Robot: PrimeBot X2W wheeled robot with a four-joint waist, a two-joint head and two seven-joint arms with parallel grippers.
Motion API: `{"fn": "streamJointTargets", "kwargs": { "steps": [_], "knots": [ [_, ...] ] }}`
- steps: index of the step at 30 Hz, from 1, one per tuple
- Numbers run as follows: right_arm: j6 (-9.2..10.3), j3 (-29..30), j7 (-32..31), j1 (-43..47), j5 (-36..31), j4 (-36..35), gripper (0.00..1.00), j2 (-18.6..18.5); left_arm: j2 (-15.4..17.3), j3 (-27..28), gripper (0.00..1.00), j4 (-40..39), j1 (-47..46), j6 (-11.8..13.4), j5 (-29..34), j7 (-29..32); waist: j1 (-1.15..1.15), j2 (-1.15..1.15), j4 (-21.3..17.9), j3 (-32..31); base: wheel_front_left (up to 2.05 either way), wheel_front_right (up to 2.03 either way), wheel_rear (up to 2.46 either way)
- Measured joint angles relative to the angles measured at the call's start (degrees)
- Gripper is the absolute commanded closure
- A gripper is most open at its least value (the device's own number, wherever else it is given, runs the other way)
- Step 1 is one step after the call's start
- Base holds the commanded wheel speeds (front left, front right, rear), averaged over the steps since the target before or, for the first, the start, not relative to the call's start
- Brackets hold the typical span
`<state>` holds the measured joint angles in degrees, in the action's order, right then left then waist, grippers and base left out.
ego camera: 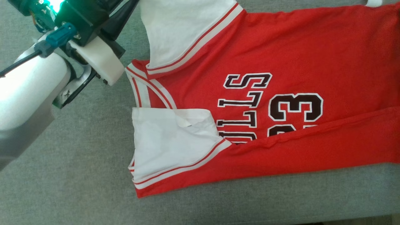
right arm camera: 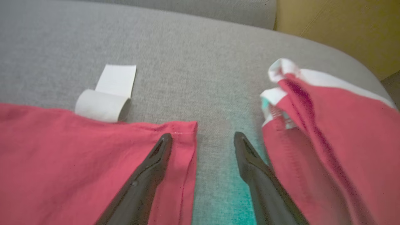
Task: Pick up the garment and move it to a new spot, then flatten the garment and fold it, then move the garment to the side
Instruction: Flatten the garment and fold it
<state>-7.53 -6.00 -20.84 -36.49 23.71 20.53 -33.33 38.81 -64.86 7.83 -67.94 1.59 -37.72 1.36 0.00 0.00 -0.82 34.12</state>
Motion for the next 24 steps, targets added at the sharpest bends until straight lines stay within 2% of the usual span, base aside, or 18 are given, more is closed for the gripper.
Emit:
{"fn": "streamJointTargets", "kwargs": {
  "steps": [2,4,6,7,8,10,11,18,24],
  "knots": [
    [0.0,-1.37,-0.88,-0.59,-0.02,0.91,0.0,-0.22,0.05,-0.01,1.0,-0.01,-0.23,0.02,0.01,0.0,0.0,0.0,0.25,0.27,0.0,0.0,0.0],
    [0.0,-2.35,-1.52,-1.27,0.3,1.27,0.14,-0.87,0.09,-0.02,1.0,-0.04,-0.55,0.23,0.01,0.0,0.0,0.0,0.47,0.49,0.0,0.0,0.0],
    [0.0,-3.43,-1.94,-2.19,1.19,1.51,0.21,-1.46,0.23,-0.04,1.0,-0.2,-0.76,0.23,0.01,0.0,-0.01,0.0,0.62,0.65,0.0,0.0,0.0],
    [0.0,-4.2,-1.94,-2.55,1.38,1.51,0.4,-1.71,0.38,-0.04,1.0,-0.24,-0.8,0.23,0.01,0.0,-0.01,0.0,0.67,0.7,0.0,0.0,0.0],
    [0.0,-4.8,-1.94,-2.83,1.7,1.52,0.65,-1.88,0.51,-0.1,1.0,-0.24,-0.8,0.22,0.01,0.0,0.0,0.0,0.7,0.72,0.0,0.0,0.0],
    [0.0,-6.22,-1.87,-3.08,2.2,1.44,0.97,-2.05,0.82,-0.18,1.0,-0.22,-0.8,0.19,0.02,-0.07,0.0,0.0,0.71,0.68,0.0,0.0,0.0],
    [0.0,-6.87,-1.86,-3.18,2.46,1.43,1.0,-2.16,0.98,-0.2,1.0,-0.19,-0.8,0.18,0.07,-0.43,-0.01,0.0,0.72,0.61,0.0,0.0,0.0],
    [0.0,-8.88,-0.73,-4.14,3.02,2.2,1.0,-3.2,2.0,-0.21,1.0,0.85,-0.81,0.16,1.03,-2.29,-0.01,0.0,0.51,0.24,0.0,0.0,0.0],
    [0.0,-6.04,5.98,-5.73,3.25,4.38,1.0,-1.41,2.37,0.12,1.0,3.69,-1.54,0.2,3.22,-6.88,0.0,0.0,0.23,-0.21,0.0,0.0,0.0]
  ]
}}
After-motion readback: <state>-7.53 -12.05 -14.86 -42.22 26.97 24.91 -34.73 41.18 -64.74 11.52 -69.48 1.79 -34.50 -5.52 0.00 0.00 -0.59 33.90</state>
